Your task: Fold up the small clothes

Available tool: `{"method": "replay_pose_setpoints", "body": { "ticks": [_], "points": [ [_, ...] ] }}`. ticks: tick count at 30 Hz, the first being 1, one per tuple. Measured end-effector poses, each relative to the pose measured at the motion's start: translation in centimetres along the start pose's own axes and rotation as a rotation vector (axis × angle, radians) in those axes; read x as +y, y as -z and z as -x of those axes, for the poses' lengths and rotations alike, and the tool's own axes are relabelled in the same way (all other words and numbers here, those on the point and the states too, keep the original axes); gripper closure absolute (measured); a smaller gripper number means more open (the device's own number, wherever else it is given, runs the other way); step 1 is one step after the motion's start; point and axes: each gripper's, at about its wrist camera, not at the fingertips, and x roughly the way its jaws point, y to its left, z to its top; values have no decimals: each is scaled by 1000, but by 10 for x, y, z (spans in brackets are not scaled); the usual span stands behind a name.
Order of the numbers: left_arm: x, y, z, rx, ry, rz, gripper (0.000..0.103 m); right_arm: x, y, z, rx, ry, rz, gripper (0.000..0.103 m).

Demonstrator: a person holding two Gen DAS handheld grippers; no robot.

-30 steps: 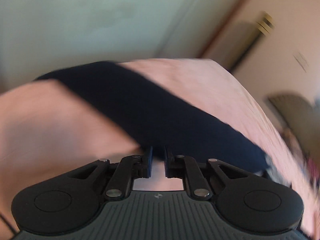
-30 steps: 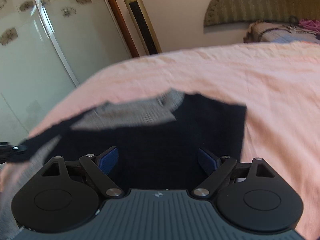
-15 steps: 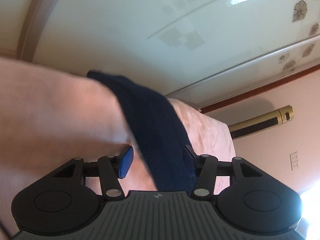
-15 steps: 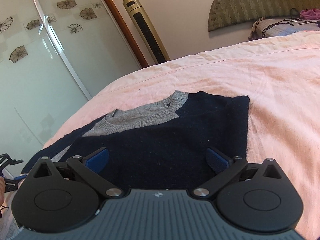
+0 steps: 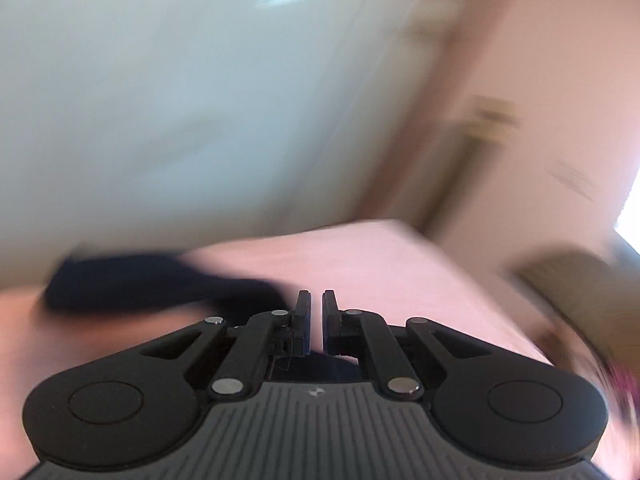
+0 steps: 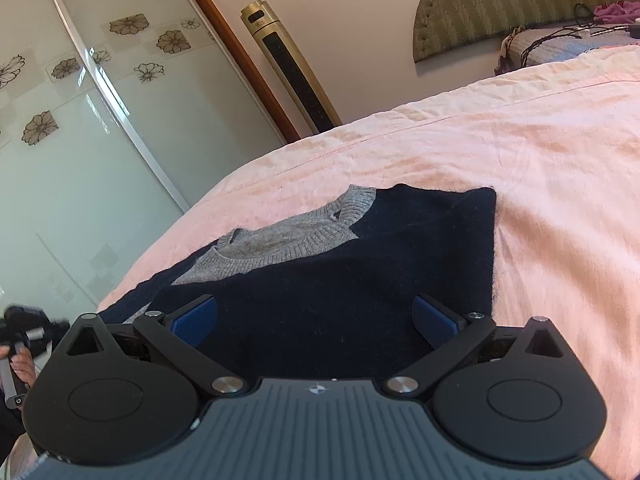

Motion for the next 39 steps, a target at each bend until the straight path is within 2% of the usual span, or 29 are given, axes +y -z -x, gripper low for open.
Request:
{"method": "replay_pose_setpoints", "body": {
  "ticks": [2,3,4,6,7,8,11,13,14,15,16,17,19,20,22,25,26,27,28,31,35,38,39],
  "points": [
    [-71,22,19,-23,194,-203,98,0,0,0,-1,-2,-3,1],
    [-103,39,26,5,280,-288,98,0,0,0,-2,-3,-5,1],
    [-132,57,27,77,355,-376,97,-1,0,0,-4,-7,-12,1],
    [-175,102,19,286,467,-514,97,-4,0,1,-9,-17,-29,1],
    [-187,125,14,392,505,-558,97,-6,0,1,-12,-25,-40,1],
    [-193,143,11,462,514,-582,97,-8,0,2,-15,-35,-56,1],
    [-185,166,23,534,569,-584,91,-15,0,4,-27,-63,-98,1],
    [-169,164,36,514,592,-576,77,-17,0,5,-30,-74,-112,1],
    [-160,159,44,482,588,-583,58,-18,0,5,-31,-80,-118,1],
    [-151,153,48,436,576,-591,34,-20,0,5,-33,-87,-127,1],
    [-143,146,56,378,556,-586,25,-21,0,5,-35,-92,-136,1],
    [-130,136,62,317,534,-554,18,-22,0,5,-36,-96,-141,1],
    [-96,113,73,233,473,-430,18,-20,0,5,-35,-90,-134,1],
    [-75,99,70,213,423,-332,18,-18,0,4,-33,-83,-125,1],
    [-21,70,57,189,266,-64,18,-16,0,3,-31,-73,-112,1],
    [77,41,30,172,-19,440,19,-15,0,3,-29,-66,-105,1],
    [108,38,25,165,-86,597,19,-14,0,3,-28,-62,-100,1],
    [133,37,21,161,-116,709,22,-13,0,2,-26,-58,-94,1],
    [150,35,19,139,-93,783,22,-11,0,2,-25,-52,-87,1],
    [165,22,23,105,-149,814,22,-8,1,1,-20,-38,-68,1],
    [170,20,17,117,-147,767,22,-10,1,2,-23,-44,-76,1],
    [164,16,9,97,-151,691,23,-12,1,2,-25,-50,-84,1],
    [163,15,6,92,-166,667,35,-12,2,2,-26,-53,-88,1]
  ]
}}
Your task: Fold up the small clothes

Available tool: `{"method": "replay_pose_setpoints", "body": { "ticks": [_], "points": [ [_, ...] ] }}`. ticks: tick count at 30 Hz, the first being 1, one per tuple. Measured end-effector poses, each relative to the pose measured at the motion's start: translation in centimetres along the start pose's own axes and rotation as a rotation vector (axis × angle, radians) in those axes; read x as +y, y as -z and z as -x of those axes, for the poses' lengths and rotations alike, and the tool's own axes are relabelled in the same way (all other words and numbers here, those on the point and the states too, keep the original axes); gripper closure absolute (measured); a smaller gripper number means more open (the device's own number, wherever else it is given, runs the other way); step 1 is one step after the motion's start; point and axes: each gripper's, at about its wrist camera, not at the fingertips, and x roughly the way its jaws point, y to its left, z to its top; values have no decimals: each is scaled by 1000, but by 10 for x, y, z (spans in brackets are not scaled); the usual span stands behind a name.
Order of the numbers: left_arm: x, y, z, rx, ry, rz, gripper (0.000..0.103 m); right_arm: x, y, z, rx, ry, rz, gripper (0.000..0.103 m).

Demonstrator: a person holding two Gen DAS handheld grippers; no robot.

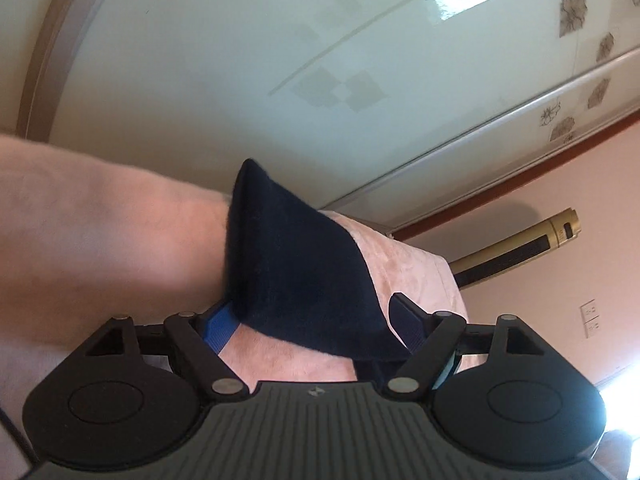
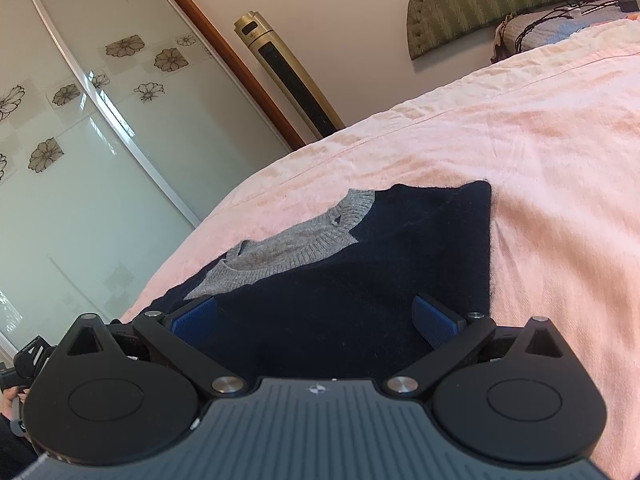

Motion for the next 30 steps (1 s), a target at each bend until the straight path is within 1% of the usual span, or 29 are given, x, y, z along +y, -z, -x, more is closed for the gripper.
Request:
{"method": "replay_pose_setpoints", "body": {
  "ticks": [1,2,3,5,7,8,9,10,11,12,14,15,16,17,18,19,20,21,22,23,25,26,27,28,29,30],
  "points": [
    [-3,-1,-4,-1,-24,-28,49,0,0,0,-1,-2,-3,1],
    [-4,-1,-10,13,-65,-43,80,0,0,0,-1,-2,-3,1],
    [-1,-3,-12,9,-101,-42,94,-1,0,0,-1,-2,-2,1],
    [-2,-3,-12,-13,-129,-60,96,-1,0,0,-1,-3,-4,1],
    [-12,2,-7,-61,-169,-108,97,-2,0,1,-3,-7,-9,1],
    [-25,6,-4,-84,-171,-147,98,-3,0,1,-4,-9,-12,1],
    [-42,13,-1,-105,-150,-199,98,-3,-1,1,-5,-12,-15,1],
    [-63,24,4,-123,-103,-267,98,-4,-1,2,-6,-14,-18,1],
    [-88,41,10,-137,-40,-364,98,-4,-1,2,-7,-17,-23,1],
    [-115,64,19,-156,29,-481,98,-5,-1,2,-9,-20,-28,1],
    [-162,123,40,-176,203,-728,98,-6,-1,2,-11,-24,-35,1],
    [-180,157,49,-160,297,-854,97,-6,-1,2,-12,-23,-35,1],
    [-194,193,55,-108,384,-983,97,-5,-1,2,-11,-22,-33,1],
    [-204,228,57,-17,449,-1123,96,-5,-1,2,-11,-21,-32,1],
    [-209,261,57,87,496,-1234,95,-5,-1,2,-12,-22,-34,1],
    [-208,290,55,204,536,-1322,94,-6,-1,3,-13,-23,-37,1],
    [-205,315,52,303,541,-1393,94,-6,-1,3,-14,-25,-40,1],
    [-198,332,50,355,513,-1432,93,-6,0,3,-15,-27,-43,1],
    [-189,341,49,378,490,-1439,94,-7,0,3,-16,-28,-46,1],
    [-180,342,51,395,485,-1427,89,-7,0,4,-17,-30,-48,1],
    [-164,330,57,424,495,-1367,80,-8,0,4,-19,-36,-55,1],
    [-156,321,62,427,502,-1330,68,-9,-1,4,-19,-41,-60,1],
    [-149,311,68,417,515,-1300,46,-11,-1,5,-20,-46,-66,1],
    [-142,300,74,391,519,-1267,34,-12,-1,5,-20,-49,-69,1],
    [-137,290,78,347,520,-1227,14,-11,-1,5,-18,-46,-67,1],
    [-132,282,79,299,523,-1191,8,-9,-2,4,-10,-37,-57,1]
  ]
}}
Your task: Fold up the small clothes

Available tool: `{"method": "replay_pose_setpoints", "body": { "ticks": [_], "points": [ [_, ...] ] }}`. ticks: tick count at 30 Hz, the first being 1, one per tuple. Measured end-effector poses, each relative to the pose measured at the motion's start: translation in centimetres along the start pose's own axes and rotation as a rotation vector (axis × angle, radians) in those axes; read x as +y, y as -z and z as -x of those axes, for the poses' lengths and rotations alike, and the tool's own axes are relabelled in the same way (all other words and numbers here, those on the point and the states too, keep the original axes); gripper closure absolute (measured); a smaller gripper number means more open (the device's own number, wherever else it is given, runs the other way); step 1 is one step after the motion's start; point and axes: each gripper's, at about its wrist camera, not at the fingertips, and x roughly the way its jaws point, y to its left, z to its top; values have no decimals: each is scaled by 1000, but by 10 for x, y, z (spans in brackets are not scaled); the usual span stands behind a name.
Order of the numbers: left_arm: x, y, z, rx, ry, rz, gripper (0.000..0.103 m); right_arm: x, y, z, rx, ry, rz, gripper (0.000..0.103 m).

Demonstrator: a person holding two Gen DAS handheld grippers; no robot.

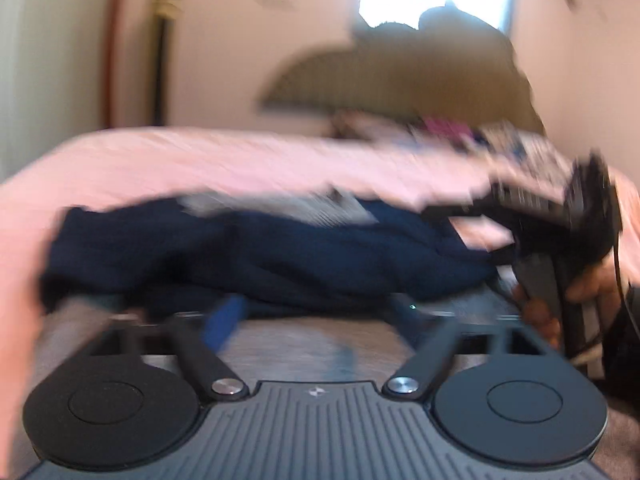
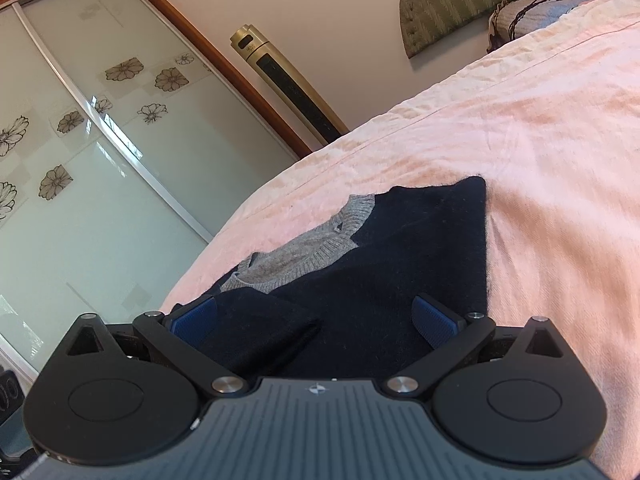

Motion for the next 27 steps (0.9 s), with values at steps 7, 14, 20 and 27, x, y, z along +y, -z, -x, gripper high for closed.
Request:
{"method": "replay_pose_setpoints", "body": {
  "ticks": [7,14,20,27],
  "points": [
    [50,14,18,-60,-49,176,8,38,-21,-15,196,59,-96,9],
    [52,14,12,-45,-50,186,8,63,-16,-56,352,116,-81,32],
    [59,15,7,-22,-51,227,8,75,-13,-66,360,189,29,89],
    [61,16,5,-19,-40,238,7,81,-81,-24,249,170,140,91]
  ]
}}
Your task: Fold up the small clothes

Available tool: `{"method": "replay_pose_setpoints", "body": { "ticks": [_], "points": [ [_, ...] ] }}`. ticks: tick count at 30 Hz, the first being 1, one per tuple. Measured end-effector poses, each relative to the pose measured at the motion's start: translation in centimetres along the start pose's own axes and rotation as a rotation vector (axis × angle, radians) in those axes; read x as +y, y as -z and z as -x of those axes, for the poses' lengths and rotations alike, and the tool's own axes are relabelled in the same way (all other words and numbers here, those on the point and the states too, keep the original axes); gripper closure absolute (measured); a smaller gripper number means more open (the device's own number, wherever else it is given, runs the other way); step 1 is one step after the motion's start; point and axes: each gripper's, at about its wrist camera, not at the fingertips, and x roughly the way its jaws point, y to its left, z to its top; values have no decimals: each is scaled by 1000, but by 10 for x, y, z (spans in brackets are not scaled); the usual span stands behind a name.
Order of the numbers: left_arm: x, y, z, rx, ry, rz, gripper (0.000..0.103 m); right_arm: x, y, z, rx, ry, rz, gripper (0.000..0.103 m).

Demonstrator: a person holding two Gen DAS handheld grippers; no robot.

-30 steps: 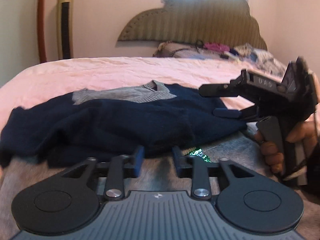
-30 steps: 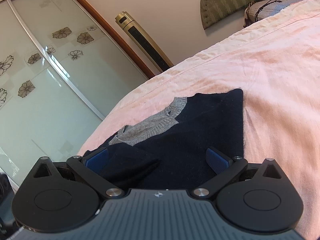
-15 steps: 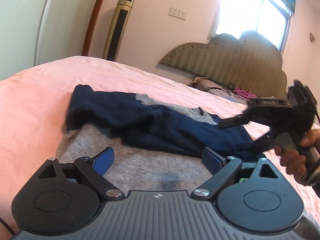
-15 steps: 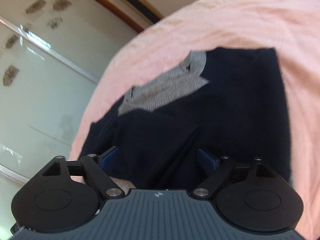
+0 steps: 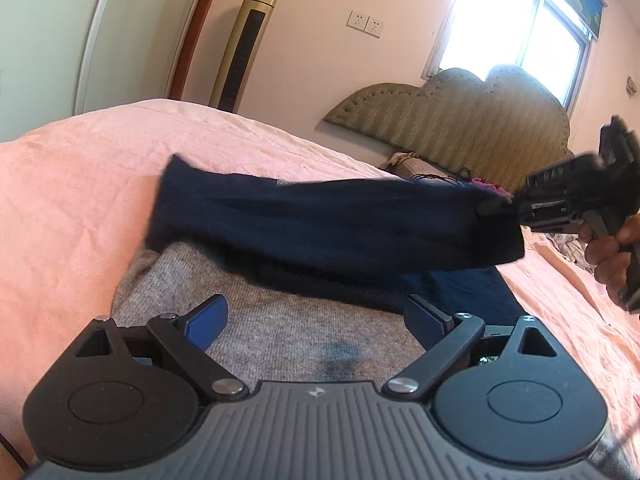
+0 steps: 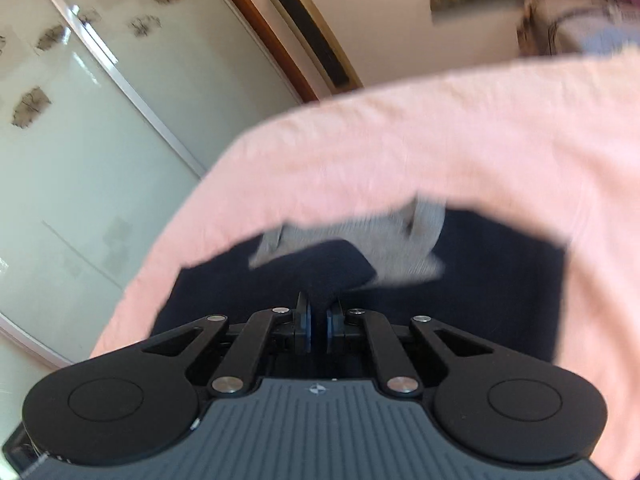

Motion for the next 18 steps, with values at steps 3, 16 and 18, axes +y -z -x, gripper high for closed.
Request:
{"method": "replay_pose_setpoints", "body": {
  "ticks": [3,16,18],
  "points": [
    [1,0,-1,0,6,4,7,-38,-6,-4,58,126,-34,91],
    [44,-99,-58,36,-167,-6,2,-55,22,21,-153,143,-52,33],
    [62,-103,-98,188,-141,88,7,-52,18,7,-118,87,-51,33]
  ]
}}
